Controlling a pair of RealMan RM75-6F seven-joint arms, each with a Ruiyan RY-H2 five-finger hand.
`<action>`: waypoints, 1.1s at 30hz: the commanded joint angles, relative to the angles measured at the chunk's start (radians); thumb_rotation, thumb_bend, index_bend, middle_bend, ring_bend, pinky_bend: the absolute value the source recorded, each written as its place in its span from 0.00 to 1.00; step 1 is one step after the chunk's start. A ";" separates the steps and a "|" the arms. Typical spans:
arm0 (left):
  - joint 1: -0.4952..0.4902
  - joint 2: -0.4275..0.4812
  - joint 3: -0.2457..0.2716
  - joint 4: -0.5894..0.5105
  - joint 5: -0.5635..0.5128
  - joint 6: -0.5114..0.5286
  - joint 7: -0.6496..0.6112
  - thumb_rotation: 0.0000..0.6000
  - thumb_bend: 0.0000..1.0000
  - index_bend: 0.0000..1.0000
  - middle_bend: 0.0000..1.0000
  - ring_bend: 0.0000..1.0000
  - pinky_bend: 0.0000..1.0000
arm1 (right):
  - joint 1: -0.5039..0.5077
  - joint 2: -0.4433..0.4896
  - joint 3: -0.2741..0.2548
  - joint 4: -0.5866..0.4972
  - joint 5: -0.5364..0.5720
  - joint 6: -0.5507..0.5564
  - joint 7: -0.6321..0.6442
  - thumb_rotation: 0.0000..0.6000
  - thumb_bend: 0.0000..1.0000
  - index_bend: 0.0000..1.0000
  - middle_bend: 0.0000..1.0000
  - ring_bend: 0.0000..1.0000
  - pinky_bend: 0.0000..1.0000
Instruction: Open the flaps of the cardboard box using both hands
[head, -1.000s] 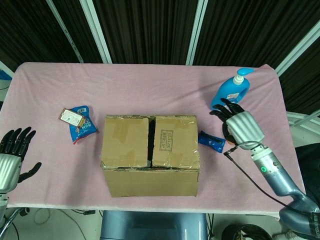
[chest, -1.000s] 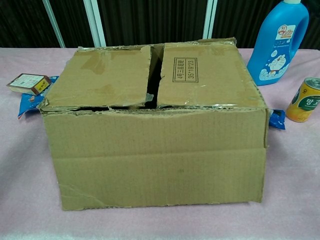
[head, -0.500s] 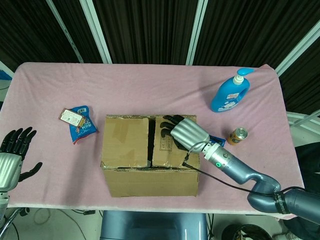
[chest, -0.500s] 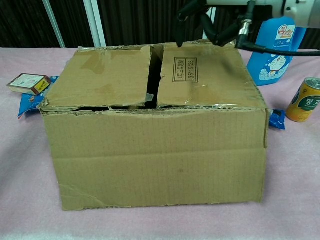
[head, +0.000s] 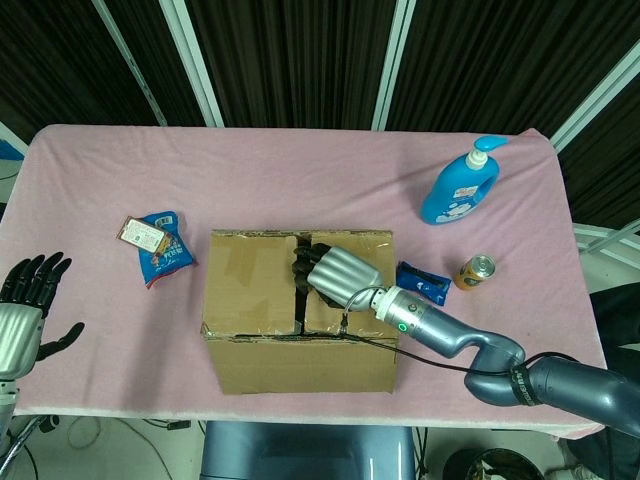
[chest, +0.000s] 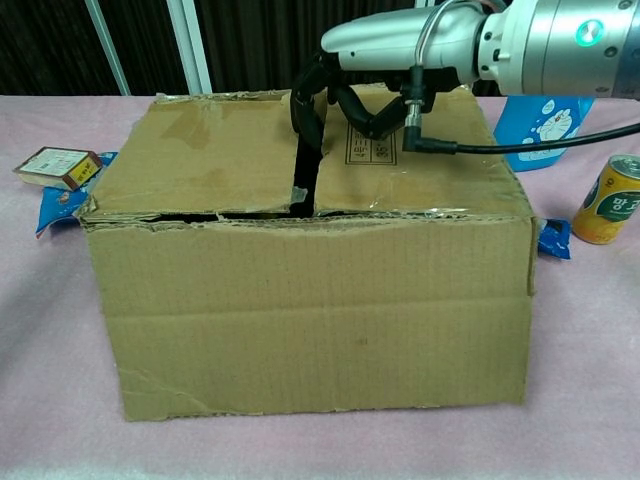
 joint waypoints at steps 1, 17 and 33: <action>0.001 0.000 -0.001 0.001 0.000 -0.001 -0.003 1.00 0.17 0.00 0.04 0.00 0.07 | 0.019 -0.011 -0.017 0.020 -0.028 0.001 -0.004 1.00 1.00 0.47 0.31 0.15 0.25; 0.003 0.002 -0.009 0.000 -0.008 -0.017 -0.021 1.00 0.17 0.00 0.04 0.00 0.07 | 0.078 -0.052 -0.068 0.088 -0.070 0.003 -0.032 1.00 1.00 0.53 0.36 0.14 0.25; 0.005 0.004 -0.010 -0.007 0.002 -0.023 -0.023 1.00 0.17 0.00 0.04 0.00 0.07 | 0.105 -0.019 -0.123 0.121 -0.167 0.044 -0.195 1.00 1.00 0.62 0.44 0.14 0.25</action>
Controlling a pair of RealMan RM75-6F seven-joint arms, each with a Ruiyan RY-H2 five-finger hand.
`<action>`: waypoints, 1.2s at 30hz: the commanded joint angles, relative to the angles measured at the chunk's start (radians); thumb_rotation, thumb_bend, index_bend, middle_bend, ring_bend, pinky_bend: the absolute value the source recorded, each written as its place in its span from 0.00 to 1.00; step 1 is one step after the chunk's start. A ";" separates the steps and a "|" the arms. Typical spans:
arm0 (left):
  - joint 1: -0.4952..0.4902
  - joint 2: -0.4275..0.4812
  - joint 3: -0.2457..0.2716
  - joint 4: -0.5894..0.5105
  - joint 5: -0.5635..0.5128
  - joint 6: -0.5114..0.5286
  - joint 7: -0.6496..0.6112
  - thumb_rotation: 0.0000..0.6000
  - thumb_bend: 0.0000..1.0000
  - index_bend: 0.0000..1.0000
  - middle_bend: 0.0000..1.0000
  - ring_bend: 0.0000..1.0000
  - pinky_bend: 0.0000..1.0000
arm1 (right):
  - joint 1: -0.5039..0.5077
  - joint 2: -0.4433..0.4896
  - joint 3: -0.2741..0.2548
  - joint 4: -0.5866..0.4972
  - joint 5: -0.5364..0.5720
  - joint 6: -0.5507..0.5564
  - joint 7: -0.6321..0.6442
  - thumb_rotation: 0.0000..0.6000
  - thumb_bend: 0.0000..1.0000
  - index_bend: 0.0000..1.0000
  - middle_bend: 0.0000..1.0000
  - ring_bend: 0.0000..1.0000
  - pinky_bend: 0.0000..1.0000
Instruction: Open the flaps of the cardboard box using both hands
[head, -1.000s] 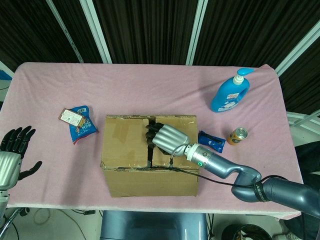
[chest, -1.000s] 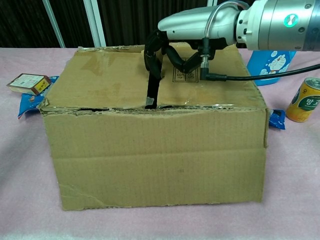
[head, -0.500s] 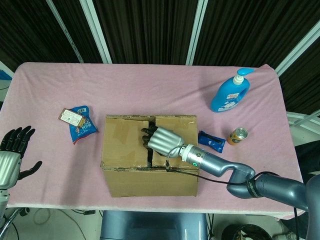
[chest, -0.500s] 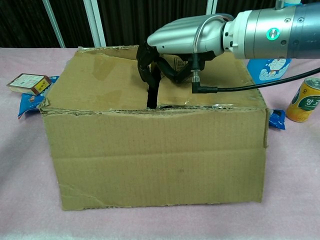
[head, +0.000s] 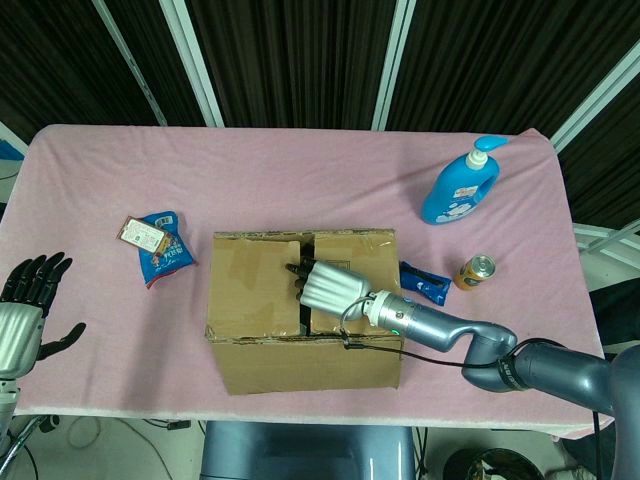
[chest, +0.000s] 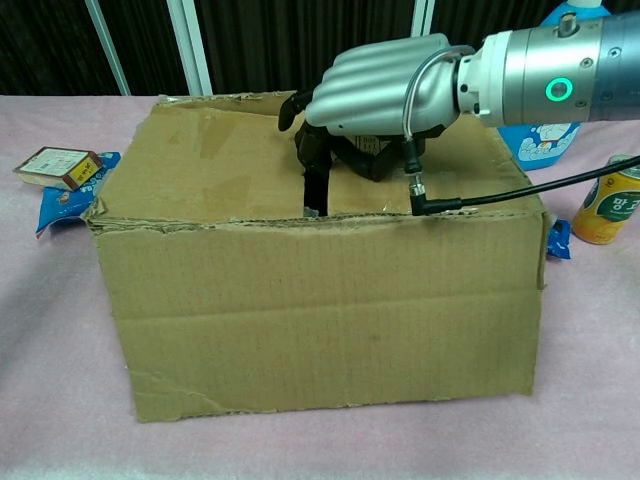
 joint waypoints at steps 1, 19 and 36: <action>0.000 0.000 0.000 -0.001 0.001 -0.001 0.000 1.00 0.17 0.00 0.04 0.00 0.07 | 0.003 0.015 -0.003 -0.008 -0.006 0.009 -0.022 1.00 1.00 0.62 0.44 0.14 0.25; 0.003 0.003 0.002 -0.006 0.018 0.001 -0.003 1.00 0.17 0.00 0.04 0.00 0.07 | 0.010 0.133 0.013 -0.138 0.002 0.022 -0.138 1.00 1.00 0.62 0.44 0.14 0.25; 0.006 0.005 0.004 -0.011 0.037 0.009 -0.014 1.00 0.17 0.00 0.04 0.00 0.07 | -0.006 0.270 0.033 -0.236 0.046 0.004 -0.247 1.00 1.00 0.62 0.43 0.14 0.25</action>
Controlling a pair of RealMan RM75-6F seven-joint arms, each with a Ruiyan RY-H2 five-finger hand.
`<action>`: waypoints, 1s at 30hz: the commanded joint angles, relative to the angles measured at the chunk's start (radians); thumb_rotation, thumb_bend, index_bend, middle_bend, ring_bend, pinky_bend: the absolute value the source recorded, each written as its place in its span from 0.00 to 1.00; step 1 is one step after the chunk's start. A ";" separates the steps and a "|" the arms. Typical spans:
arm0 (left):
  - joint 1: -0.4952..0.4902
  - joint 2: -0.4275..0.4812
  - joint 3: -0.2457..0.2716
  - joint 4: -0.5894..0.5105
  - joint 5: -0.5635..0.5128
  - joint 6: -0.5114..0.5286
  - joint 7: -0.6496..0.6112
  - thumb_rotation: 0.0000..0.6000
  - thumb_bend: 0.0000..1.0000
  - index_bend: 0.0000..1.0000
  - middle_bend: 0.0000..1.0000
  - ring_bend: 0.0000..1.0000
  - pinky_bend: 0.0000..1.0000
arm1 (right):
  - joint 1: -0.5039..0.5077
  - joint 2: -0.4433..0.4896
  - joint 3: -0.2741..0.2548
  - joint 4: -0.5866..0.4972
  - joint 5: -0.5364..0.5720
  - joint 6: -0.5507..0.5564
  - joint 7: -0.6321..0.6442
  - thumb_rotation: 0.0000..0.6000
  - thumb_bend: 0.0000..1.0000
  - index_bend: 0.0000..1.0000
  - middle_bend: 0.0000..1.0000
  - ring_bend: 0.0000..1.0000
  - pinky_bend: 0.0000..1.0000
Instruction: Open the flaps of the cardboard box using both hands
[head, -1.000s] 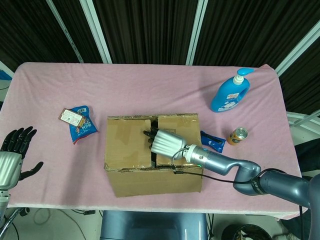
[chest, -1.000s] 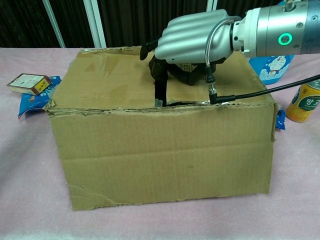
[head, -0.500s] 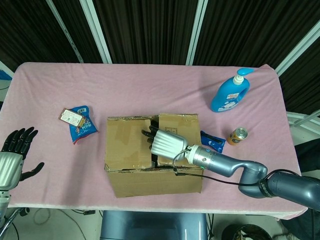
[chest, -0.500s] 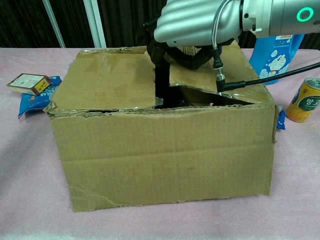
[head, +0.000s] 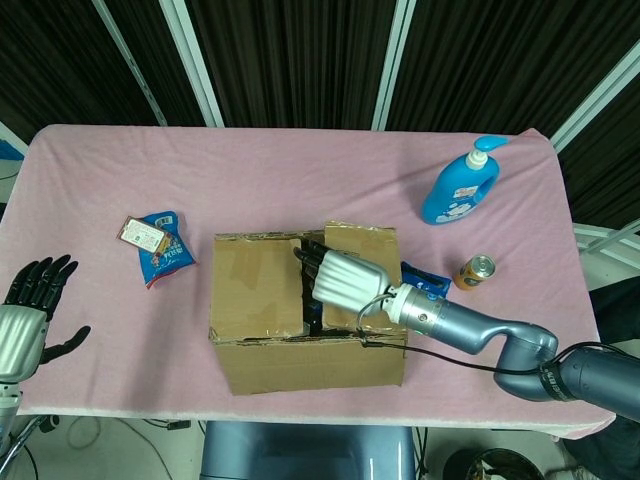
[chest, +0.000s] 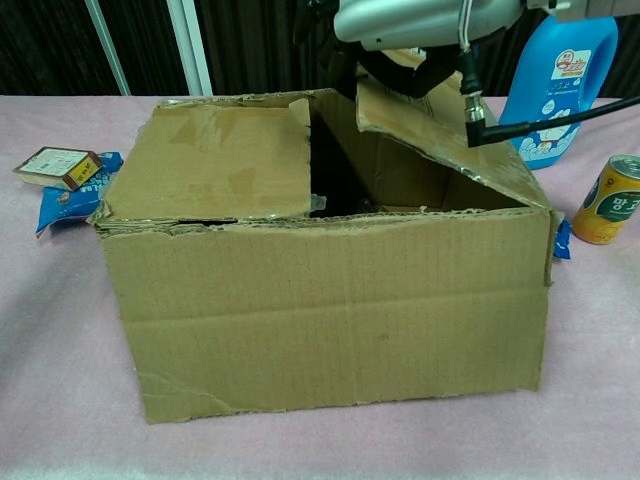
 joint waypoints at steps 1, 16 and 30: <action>0.000 0.001 0.000 -0.001 0.001 0.000 0.000 1.00 0.17 0.00 0.04 0.00 0.07 | -0.004 0.032 0.001 -0.020 0.013 -0.013 -0.009 1.00 1.00 0.62 0.43 0.14 0.25; 0.002 0.002 -0.001 -0.001 0.005 0.000 -0.001 1.00 0.17 0.00 0.04 0.00 0.07 | -0.015 0.134 0.007 -0.078 0.038 -0.028 -0.023 1.00 1.00 0.62 0.43 0.14 0.25; 0.003 0.003 -0.003 -0.003 0.009 0.003 -0.005 1.00 0.17 0.00 0.04 0.00 0.07 | -0.032 0.205 0.029 -0.125 0.085 -0.022 -0.006 1.00 1.00 0.62 0.41 0.14 0.25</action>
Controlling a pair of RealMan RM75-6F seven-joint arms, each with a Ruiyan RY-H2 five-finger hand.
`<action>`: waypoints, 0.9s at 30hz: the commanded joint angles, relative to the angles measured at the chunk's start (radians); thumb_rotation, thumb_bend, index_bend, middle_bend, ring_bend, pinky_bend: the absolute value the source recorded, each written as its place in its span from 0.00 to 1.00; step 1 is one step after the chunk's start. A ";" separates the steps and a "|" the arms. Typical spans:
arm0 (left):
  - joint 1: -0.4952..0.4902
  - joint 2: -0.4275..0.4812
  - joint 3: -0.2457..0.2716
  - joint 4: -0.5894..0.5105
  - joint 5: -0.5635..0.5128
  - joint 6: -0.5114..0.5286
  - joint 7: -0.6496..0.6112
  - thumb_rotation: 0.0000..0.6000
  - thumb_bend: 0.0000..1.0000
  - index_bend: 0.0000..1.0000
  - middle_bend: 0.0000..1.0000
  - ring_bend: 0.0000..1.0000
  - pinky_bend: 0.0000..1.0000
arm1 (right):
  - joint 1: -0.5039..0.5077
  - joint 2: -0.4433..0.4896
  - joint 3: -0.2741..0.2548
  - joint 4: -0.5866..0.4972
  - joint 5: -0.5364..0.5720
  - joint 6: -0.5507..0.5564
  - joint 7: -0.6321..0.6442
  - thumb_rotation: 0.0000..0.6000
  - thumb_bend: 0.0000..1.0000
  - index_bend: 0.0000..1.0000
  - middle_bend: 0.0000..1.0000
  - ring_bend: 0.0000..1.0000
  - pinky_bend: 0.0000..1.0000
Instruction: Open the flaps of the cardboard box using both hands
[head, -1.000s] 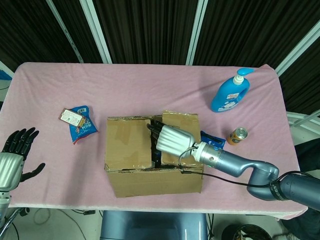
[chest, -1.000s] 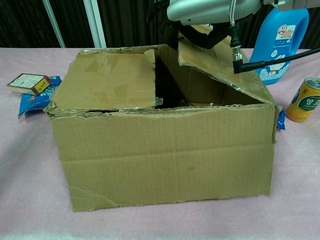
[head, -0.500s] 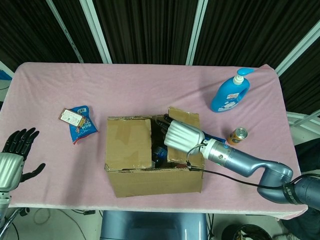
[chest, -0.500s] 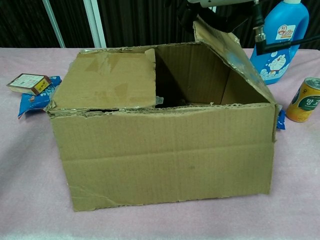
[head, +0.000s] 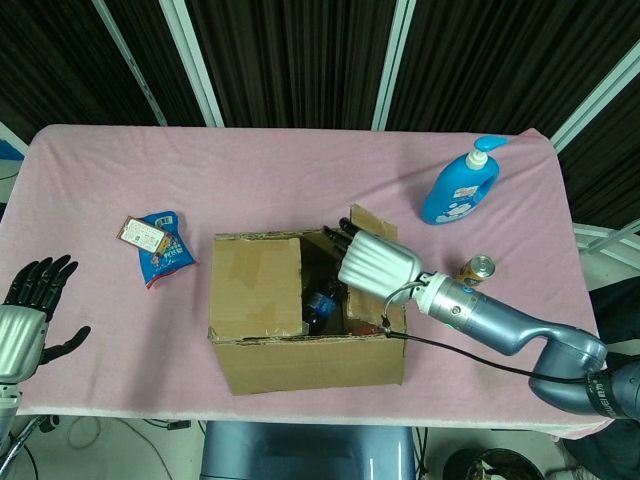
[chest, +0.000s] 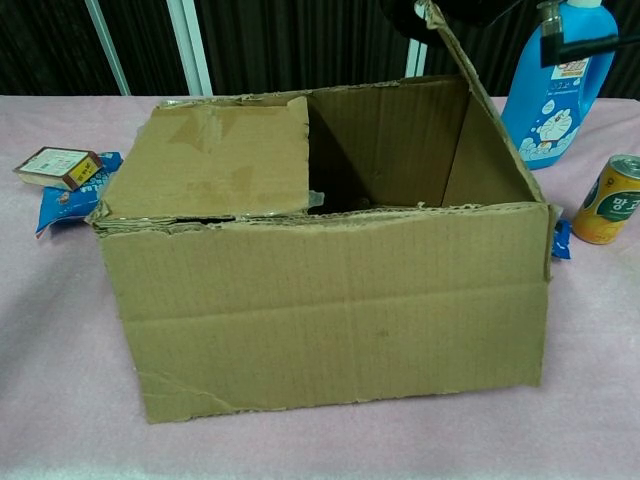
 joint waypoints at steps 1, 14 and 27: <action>0.000 0.000 0.000 0.001 0.000 0.000 0.001 1.00 0.17 0.00 0.04 0.00 0.07 | -0.004 0.011 0.003 -0.005 0.006 0.000 -0.001 1.00 1.00 0.62 0.41 0.14 0.25; 0.000 -0.001 -0.002 0.000 -0.004 -0.006 0.003 1.00 0.17 0.00 0.04 0.00 0.07 | -0.021 0.049 0.015 -0.010 0.027 0.011 0.011 1.00 0.87 0.44 0.36 0.12 0.25; 0.001 0.000 -0.003 -0.002 -0.006 -0.009 0.006 1.00 0.17 0.00 0.04 0.00 0.07 | -0.040 0.078 0.020 -0.005 0.038 0.019 -0.014 1.00 0.83 0.41 0.34 0.11 0.25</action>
